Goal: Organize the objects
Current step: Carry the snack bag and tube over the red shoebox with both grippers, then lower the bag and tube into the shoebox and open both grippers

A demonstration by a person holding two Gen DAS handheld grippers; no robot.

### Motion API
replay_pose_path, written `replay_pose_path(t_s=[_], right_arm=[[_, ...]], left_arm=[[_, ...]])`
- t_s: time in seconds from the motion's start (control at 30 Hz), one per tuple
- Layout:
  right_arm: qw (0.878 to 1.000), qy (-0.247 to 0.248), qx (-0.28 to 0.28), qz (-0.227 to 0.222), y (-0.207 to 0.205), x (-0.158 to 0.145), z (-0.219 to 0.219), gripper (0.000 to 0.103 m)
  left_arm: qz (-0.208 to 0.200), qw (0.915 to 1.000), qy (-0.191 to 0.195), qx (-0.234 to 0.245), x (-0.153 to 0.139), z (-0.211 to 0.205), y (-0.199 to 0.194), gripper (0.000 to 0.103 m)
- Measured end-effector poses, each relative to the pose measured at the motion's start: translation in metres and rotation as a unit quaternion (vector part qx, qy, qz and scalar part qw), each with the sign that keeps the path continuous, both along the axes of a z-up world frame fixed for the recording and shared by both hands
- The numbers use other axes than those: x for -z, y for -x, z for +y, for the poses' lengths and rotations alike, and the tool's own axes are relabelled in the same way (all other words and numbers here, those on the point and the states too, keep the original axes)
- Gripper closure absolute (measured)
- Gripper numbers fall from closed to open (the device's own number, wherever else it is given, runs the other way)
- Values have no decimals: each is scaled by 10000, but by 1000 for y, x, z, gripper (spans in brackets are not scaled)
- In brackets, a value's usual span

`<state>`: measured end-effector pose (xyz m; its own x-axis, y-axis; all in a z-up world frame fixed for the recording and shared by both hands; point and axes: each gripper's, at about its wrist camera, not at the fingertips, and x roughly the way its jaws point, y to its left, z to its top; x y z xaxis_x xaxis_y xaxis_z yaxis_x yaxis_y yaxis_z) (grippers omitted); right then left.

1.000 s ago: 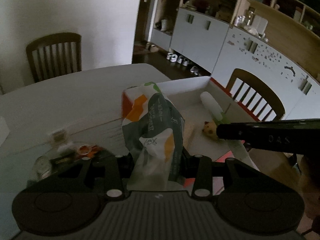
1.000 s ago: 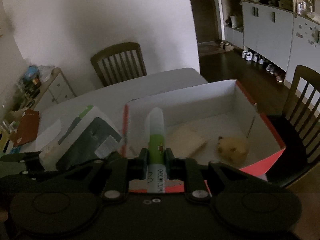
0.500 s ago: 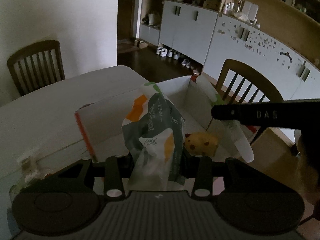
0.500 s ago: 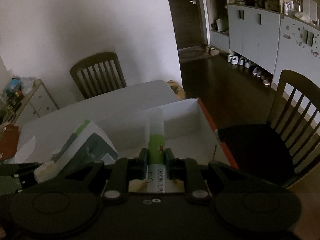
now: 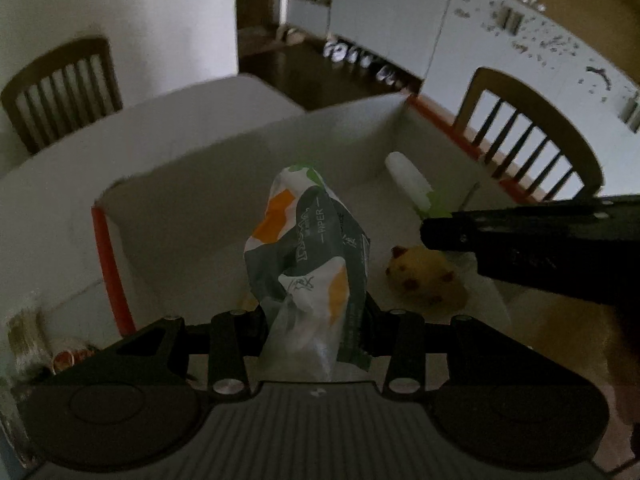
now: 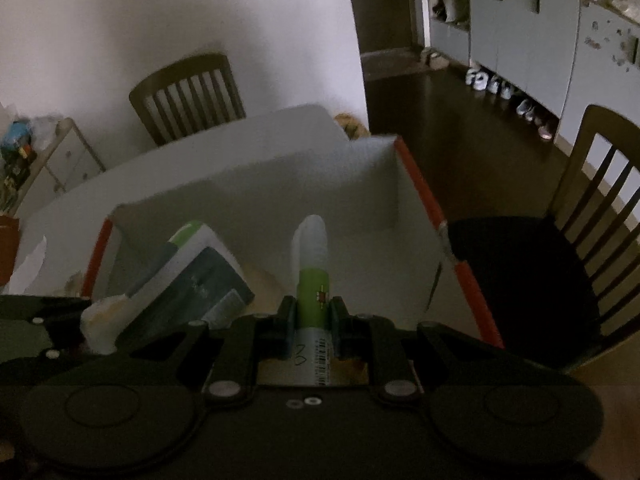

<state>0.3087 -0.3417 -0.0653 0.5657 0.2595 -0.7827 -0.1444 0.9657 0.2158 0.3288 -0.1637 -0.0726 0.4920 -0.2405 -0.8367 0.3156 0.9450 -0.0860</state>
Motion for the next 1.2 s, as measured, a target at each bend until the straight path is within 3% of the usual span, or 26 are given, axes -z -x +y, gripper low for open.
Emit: replay_pose_path(t_s=[0.27,0.5,0.8,0.97,1.2], right_arm=[[9993,135,-298,170,-2,16,9,87],[9985,262,-360,324,-10,28,9,86],[9987,265,-331,280,-11,25,4,77],[9992,173,-263,241,-7,20,-5,75],[9995,86,-266,114,4,7,-16,67]], left_arm=[[286,9992,-257,-94,23,-2,-8,62],[551,9983,-101,-143,27,4,-13,60],[720,9973,110,-132,26,6,-16,47],[648,9975,276,-111,16,6,-17,35],[528,9975,461,-79,3,11,-9,26]])
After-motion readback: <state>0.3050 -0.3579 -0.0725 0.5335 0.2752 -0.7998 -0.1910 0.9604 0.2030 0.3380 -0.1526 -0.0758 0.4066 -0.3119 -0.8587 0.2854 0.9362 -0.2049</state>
